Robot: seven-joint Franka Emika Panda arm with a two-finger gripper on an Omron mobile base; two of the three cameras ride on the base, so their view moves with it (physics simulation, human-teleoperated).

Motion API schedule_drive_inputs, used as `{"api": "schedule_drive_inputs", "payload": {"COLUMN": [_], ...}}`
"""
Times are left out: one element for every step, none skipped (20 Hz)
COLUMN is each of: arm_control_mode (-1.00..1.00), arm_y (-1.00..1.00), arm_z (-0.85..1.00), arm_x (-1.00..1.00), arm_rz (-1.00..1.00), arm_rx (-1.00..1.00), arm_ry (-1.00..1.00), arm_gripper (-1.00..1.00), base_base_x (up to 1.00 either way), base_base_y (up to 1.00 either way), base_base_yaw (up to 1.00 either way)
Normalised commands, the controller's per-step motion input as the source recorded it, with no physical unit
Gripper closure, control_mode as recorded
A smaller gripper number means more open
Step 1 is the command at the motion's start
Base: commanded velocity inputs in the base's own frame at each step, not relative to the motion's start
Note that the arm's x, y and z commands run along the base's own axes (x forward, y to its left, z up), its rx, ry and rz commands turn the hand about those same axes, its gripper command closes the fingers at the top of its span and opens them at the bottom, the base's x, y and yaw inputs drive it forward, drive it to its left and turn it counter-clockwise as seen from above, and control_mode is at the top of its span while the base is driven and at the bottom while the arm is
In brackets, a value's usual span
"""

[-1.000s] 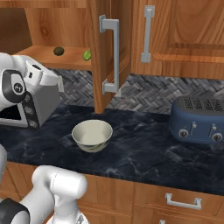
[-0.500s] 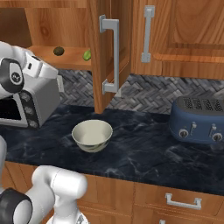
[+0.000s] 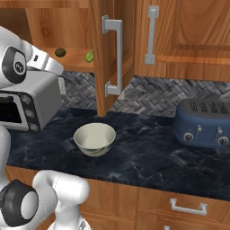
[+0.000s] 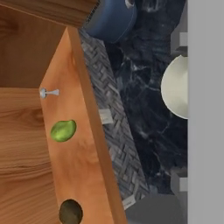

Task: Open the cabinet. Pick the mango and kiwi from the cabinet and place them into the bowl. Then close the cabinet.

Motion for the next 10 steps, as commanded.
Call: {"api": "schedule_drive_inputs", "payload": {"arm_control_mode": [-1.0,-1.0,-1.0,-1.0,-1.0,-1.0,-1.0,-1.0,-1.0,-1.0], "arm_y": [-0.02,-0.04,-0.09,-0.14,-0.19,-0.23,-0.29,-0.34,-0.34,-0.35], "arm_z": [0.0,0.0,0.0,0.0,0.0,0.0,0.0,0.0,0.0,-0.04], "arm_x": [0.07,0.11,0.13,0.13,0.13,0.13,0.12,0.09,0.09,0.15], "arm_rz": [0.01,0.0,0.0,0.01,0.02,0.03,0.04,0.05,0.06,0.09], "arm_rx": [0.0,0.0,0.0,0.0,0.0,0.0,-0.01,-0.02,-0.03,0.0], "arm_ry": [0.01,0.0,0.0,0.0,0.0,-0.01,-0.04,-0.08,-0.09,-0.06], "arm_gripper": [-1.0,-1.0,-1.0,-1.0,-1.0,-1.0,-1.0,-1.0,-1.0,-1.0], "base_base_x": [0.0,0.0,0.0,0.0,0.0,0.0,0.0,0.0,0.0,0.0], "base_base_y": [0.0,0.0,0.0,0.0,0.0,0.0,0.0,0.0,0.0,0.0], "base_base_yaw": [0.0,0.0,0.0,0.0,0.0,0.0,0.0,0.0,0.0,0.0]}}
